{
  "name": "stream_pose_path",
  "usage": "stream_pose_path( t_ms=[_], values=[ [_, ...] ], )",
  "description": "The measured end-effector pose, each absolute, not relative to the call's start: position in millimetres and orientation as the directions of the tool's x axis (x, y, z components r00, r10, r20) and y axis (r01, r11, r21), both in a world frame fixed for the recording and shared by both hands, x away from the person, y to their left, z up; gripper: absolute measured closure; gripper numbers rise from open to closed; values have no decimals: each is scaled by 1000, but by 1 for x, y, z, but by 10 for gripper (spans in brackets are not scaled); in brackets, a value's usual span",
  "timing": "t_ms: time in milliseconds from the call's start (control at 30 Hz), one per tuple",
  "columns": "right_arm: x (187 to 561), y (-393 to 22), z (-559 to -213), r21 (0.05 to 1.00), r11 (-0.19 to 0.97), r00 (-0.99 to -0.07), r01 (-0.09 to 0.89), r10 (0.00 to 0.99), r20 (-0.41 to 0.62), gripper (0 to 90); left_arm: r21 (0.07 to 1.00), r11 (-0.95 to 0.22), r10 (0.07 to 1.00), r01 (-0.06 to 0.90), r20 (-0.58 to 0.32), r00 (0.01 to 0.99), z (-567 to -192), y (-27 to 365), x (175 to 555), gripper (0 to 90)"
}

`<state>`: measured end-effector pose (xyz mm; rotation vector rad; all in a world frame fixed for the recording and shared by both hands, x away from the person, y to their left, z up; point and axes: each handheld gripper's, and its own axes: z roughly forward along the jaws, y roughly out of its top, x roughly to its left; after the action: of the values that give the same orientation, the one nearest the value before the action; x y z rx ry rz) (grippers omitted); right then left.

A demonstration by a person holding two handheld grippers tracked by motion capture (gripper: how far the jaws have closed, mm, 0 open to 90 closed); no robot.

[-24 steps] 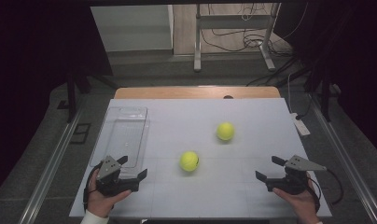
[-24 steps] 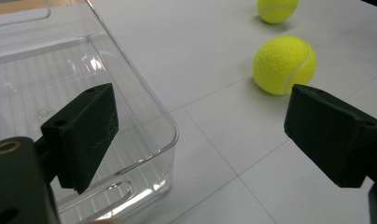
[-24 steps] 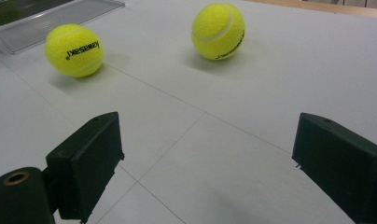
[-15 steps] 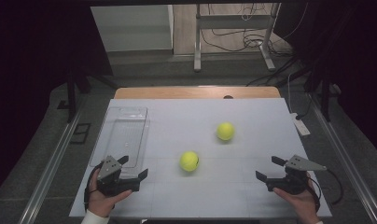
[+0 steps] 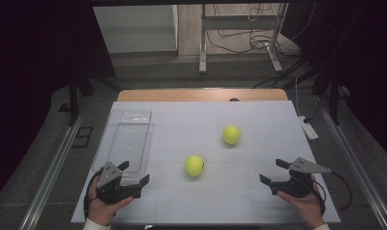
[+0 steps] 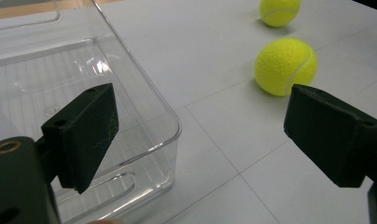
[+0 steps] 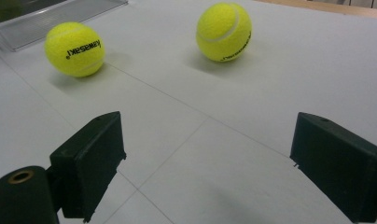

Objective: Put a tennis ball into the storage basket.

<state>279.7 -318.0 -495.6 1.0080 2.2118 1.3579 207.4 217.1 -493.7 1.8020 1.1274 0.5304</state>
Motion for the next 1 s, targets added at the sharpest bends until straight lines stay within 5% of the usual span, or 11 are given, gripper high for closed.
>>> stream_pose_path(
  t_ms=[1000],
  values=[
    [282, -319, -502, 868, 296, -686, 398, 725, 67, 106, 860, -144, 868, 490, -128, 480, -489, 216, 214, 108]
  ],
)
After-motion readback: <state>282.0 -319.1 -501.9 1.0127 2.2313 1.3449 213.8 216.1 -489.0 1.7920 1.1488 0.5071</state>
